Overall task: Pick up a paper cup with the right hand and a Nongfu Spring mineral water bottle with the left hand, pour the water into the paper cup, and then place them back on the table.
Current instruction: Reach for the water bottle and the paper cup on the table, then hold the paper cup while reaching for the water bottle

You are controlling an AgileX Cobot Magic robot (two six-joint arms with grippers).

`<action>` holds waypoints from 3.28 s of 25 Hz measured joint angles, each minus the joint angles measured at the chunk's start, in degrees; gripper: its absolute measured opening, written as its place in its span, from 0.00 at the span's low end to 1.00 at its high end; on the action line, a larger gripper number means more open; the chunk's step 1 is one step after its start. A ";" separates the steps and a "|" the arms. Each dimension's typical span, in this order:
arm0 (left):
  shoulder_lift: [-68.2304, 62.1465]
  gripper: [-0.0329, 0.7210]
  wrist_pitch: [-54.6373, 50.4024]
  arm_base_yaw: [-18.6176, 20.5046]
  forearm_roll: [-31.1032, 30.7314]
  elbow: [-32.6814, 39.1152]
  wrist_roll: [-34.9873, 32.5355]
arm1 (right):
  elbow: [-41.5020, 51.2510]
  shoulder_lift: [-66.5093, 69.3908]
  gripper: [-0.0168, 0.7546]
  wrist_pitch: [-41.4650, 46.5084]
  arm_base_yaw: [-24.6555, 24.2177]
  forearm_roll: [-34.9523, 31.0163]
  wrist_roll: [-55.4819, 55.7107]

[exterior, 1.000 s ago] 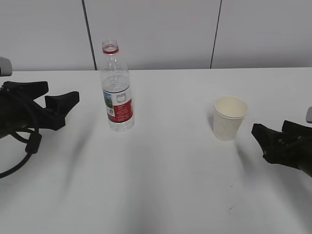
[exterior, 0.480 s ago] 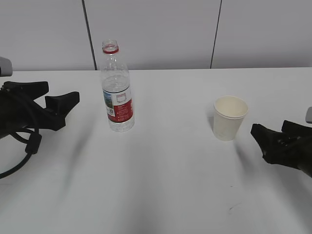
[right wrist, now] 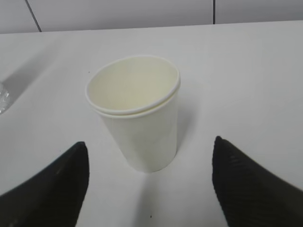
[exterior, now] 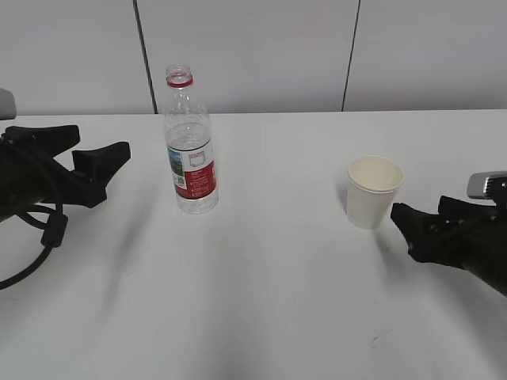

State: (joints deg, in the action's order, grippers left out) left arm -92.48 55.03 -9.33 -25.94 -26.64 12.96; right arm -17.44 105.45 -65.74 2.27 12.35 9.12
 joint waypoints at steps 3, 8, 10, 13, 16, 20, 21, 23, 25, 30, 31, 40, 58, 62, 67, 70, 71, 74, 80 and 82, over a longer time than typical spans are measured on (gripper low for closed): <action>0.00 0.74 0.00 0.00 0.00 0.00 0.00 | -1.94 2.94 0.80 0.00 0.00 0.14 -1.14; 0.00 0.74 0.00 0.00 -0.06 0.00 0.00 | -3.78 5.82 0.79 0.00 0.00 0.14 -1.38; 0.00 0.74 0.00 0.00 -0.06 0.00 0.00 | -3.90 6.51 0.78 0.00 0.00 0.14 -1.41; 0.00 0.74 0.05 0.00 -0.12 0.00 0.00 | -3.90 7.16 0.77 0.00 0.00 0.16 -1.51; 0.00 0.74 0.05 0.00 -0.12 0.00 0.01 | -3.90 7.39 0.77 0.00 0.00 0.29 -1.51; 0.00 0.74 0.05 0.00 -0.12 0.00 0.01 | -3.90 7.39 0.81 0.00 0.00 1.14 -1.51; 0.00 0.74 0.05 0.00 -0.12 0.00 0.01 | -3.99 7.39 0.83 0.00 0.00 1.14 -1.51; 0.00 0.74 0.05 0.00 -0.12 0.00 0.01 | -4.74 7.54 0.84 0.00 0.00 1.38 -1.51; 0.00 0.74 0.05 0.00 -0.12 0.00 0.01 | -5.64 7.95 0.84 0.00 0.00 1.72 -1.51; 0.00 0.74 0.05 0.00 -0.17 0.00 0.01 | -7.81 10.11 0.84 0.00 0.00 2.78 -1.51; 0.00 0.74 0.05 0.00 -0.17 0.00 0.01 | -8.36 10.82 0.84 0.00 0.00 3.10 -1.51; 0.00 0.74 0.05 0.00 -0.21 0.00 0.01 | -14.87 14.68 0.84 0.00 0.00 6.72 -1.51; 0.00 0.74 0.05 0.00 -0.28 0.00 0.01 | -23.25 21.42 0.83 -0.06 0.00 8.59 -1.53; 0.00 0.74 0.05 0.00 -0.44 0.00 0.01 | -23.25 21.42 0.73 -0.06 0.00 9.18 -1.63; 0.00 0.74 0.05 -0.16 -1.05 0.00 0.05 | -23.25 21.42 0.67 -0.06 0.00 9.18 -1.63; -0.77 0.74 0.05 -0.22 -4.90 0.00 0.05 | -23.33 21.42 0.67 -0.06 0.00 9.78 -1.63; -1.44 0.74 0.05 -0.22 -6.46 0.00 0.05 | -23.33 21.42 0.67 -0.06 0.00 10.46 -1.63; -3.40 0.77 0.05 -0.32 -8.04 0.00 0.05 | -23.37 21.42 0.66 -0.14 0.00 13.90 -1.63; -9.28 0.85 3.75 -0.32 -7.56 -0.44 0.05 | -24.11 21.42 0.66 -0.14 0.00 18.40 -1.63; -11.89 0.85 5.30 -0.32 -7.52 -1.67 0.05 | -24.60 21.42 0.66 -0.14 0.00 20.03 -1.63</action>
State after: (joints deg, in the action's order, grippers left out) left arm -104.37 60.33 -9.66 -33.45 -28.32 13.02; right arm -42.04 126.87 -65.89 2.27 32.38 7.49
